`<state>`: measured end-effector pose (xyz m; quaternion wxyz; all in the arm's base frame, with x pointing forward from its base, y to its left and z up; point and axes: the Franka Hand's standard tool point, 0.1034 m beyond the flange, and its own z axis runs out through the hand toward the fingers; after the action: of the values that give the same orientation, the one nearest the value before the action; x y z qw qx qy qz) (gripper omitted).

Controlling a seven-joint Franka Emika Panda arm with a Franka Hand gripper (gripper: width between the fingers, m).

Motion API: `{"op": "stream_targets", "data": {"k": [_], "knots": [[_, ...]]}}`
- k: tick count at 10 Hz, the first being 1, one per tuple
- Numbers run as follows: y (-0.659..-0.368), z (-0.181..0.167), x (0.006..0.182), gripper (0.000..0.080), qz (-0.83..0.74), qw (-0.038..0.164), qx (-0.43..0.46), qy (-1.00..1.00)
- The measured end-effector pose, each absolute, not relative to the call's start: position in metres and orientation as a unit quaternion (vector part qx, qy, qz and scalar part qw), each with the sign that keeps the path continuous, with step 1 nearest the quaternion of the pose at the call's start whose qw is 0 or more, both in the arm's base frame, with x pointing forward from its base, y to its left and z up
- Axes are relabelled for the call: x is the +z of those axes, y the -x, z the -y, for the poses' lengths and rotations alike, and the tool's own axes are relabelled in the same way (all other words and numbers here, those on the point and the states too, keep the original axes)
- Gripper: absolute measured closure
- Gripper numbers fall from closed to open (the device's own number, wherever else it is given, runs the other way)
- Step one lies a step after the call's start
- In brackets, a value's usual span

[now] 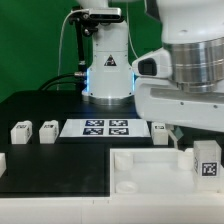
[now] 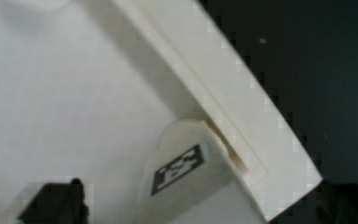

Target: Assemble one leg

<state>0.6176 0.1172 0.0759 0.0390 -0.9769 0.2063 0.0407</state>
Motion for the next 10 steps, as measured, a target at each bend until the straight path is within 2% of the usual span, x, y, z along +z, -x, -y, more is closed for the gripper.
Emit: {"op": "stream_targets", "data": {"k": [2,4,6,7,10], "knots": [[-0.629,-0.1131,0.076,0.015,-0.051,0.043,0.002,0.998],[-0.6296,-0.1116,0.0756,0.015,-0.008,0.045,-0.002,0.999],[-0.6296,-0.1113,0.0754,0.0417,-0.018,0.045,-0.002,0.999],[-0.6296,-0.1115,0.0755,0.0508,-0.019,0.045,-0.002,0.999],[-0.6296,-0.1107,0.0753,0.0508,-0.186,0.045,0.006,0.981]]}}
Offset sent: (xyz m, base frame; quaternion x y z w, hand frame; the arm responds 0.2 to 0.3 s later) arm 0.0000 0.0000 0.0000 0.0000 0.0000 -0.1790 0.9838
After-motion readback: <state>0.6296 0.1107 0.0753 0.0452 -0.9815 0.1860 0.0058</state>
